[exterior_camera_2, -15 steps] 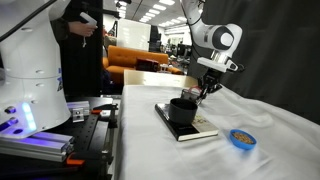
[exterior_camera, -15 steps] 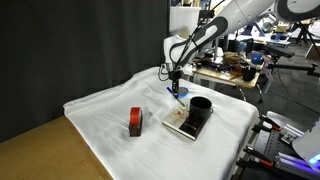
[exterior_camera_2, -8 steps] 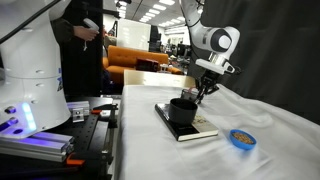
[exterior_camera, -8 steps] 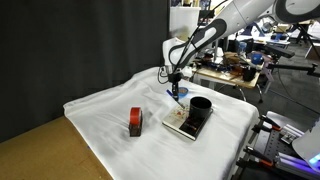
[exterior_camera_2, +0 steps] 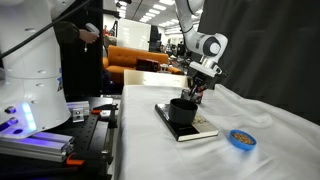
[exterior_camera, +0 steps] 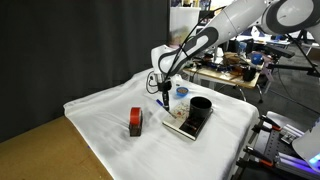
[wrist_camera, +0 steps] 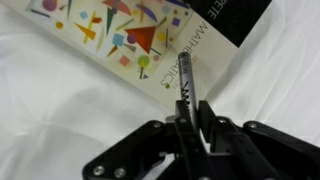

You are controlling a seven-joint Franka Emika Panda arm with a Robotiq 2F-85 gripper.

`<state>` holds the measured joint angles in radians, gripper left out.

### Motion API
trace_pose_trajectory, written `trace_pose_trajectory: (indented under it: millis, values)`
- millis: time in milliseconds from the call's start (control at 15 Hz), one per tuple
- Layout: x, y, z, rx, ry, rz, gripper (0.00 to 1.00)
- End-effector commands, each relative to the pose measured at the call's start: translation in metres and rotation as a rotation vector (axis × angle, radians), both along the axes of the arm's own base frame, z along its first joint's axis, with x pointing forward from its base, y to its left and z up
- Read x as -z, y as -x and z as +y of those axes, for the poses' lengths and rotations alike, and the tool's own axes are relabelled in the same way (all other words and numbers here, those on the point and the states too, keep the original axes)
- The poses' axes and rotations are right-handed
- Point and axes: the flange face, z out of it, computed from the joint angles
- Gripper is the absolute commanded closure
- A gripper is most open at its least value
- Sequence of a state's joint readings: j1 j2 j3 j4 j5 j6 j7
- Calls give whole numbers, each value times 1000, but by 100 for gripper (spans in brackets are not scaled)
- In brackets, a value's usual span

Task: Move the marker from the cup to the table

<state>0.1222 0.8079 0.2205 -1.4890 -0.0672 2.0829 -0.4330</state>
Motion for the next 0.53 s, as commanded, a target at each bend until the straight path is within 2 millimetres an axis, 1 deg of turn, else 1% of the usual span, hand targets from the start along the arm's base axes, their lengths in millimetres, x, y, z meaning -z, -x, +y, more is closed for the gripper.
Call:
trace_pose_trajectory:
  millis: [0, 133, 267, 467]
  values:
    - [-3, -9, 26, -72, -33, 27, 96]
    - [-4, -7, 40, -100, -39, 33, 96]
    - [-5, -5, 45, -116, -36, 46, 96]
    - [-7, -4, 43, -128, -33, 61, 96]
